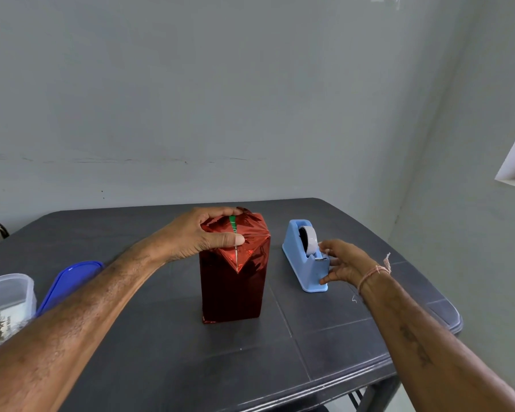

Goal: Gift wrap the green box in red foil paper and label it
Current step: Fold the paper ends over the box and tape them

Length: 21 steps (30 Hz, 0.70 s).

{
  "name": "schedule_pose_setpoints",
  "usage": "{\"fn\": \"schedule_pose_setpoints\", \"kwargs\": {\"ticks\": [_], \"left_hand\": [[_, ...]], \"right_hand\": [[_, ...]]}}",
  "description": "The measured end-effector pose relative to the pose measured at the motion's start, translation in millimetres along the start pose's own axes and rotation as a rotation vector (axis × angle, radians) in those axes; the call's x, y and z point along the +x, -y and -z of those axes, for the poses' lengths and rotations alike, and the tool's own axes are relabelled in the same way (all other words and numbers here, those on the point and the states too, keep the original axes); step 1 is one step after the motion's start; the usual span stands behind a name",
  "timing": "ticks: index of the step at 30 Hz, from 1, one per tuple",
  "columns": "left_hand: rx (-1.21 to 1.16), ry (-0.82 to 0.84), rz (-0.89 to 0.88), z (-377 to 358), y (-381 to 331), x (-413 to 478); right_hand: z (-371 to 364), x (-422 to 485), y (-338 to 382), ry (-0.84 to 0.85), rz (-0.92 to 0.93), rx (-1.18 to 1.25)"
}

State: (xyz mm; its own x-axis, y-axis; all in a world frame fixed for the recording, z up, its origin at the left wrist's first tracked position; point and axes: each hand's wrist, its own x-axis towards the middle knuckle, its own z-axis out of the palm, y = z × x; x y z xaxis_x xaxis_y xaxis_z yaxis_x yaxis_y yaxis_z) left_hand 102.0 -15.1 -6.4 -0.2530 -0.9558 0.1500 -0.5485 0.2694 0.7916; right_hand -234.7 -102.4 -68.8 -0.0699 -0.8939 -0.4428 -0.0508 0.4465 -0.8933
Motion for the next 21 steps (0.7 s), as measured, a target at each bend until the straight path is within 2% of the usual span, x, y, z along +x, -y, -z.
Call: {"fn": "schedule_pose_setpoints", "kwargs": {"ticks": [8,21], "left_hand": [[-0.003,0.007,-0.005,-0.4,-4.4,-3.0],[-0.028,0.014,-0.008,-2.0,-10.9,-3.7]], "right_hand": [[-2.7,-7.5,-16.7,-0.050,0.095,0.103],[4.6,0.5,-44.8,-0.066,0.146,0.197]]}}
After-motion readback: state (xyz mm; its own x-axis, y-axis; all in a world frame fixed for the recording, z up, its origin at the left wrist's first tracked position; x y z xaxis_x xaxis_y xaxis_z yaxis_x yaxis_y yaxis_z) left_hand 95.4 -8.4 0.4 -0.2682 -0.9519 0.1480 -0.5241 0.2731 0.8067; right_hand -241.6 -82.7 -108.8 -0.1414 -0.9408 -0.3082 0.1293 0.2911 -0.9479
